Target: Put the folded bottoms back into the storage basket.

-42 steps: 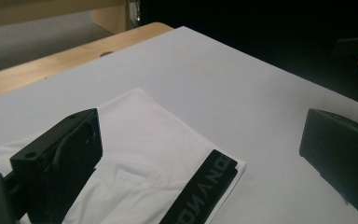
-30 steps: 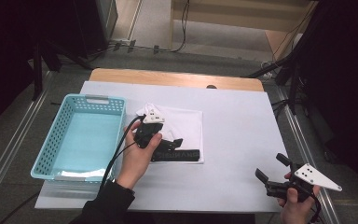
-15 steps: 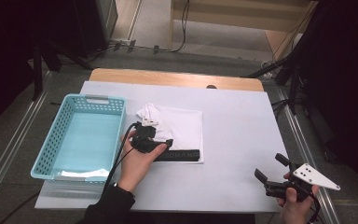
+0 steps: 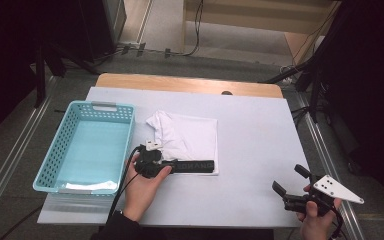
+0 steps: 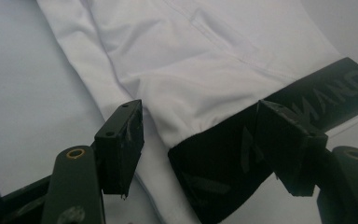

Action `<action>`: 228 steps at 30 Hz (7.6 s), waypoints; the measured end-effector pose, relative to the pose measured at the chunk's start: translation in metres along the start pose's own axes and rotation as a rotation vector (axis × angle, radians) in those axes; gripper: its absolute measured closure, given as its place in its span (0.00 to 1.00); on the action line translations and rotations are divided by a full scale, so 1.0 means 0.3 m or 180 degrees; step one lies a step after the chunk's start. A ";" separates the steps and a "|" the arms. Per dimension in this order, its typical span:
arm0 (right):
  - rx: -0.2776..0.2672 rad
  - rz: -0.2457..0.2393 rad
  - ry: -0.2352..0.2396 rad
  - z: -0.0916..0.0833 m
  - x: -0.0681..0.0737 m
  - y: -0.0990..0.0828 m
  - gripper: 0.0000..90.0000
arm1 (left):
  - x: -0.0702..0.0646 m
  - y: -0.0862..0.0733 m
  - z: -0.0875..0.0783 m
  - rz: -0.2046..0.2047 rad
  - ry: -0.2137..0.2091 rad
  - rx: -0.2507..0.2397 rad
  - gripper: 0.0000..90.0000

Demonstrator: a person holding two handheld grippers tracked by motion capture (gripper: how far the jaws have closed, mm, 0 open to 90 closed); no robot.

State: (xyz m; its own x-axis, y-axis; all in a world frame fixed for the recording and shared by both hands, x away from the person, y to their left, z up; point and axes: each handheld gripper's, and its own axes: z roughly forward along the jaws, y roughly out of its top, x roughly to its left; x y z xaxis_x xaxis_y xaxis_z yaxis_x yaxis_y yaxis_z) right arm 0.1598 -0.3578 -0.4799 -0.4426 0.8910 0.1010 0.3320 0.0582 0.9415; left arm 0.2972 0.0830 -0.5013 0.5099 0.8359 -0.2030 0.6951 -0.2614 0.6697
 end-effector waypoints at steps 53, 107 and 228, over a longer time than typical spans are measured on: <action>0.0102 -0.0208 0.0401 0.157 0.090 0.113 0.00 | -0.032 -0.037 -0.019 0.0198 0.0258 0.0110 0.42; 0.1623 -0.0276 0.0462 1.001 -0.013 0.308 0.42 | -0.015 -0.043 -0.023 0.0218 0.0126 0.0053 0.48; 0.1152 -0.0344 0.0990 0.785 0.208 0.859 0.91 | 0.113 0.262 -0.496 0.0271 -0.0729 -0.0885 0.91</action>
State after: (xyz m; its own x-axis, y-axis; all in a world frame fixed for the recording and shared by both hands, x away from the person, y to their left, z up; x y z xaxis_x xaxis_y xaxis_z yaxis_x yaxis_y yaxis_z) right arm 0.4139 -0.1813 -0.3068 -0.7000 0.6977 0.1522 0.5144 0.3448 0.7852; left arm 0.2937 0.1627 -0.3492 0.6821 0.6789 -0.2718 0.4972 -0.1579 0.8532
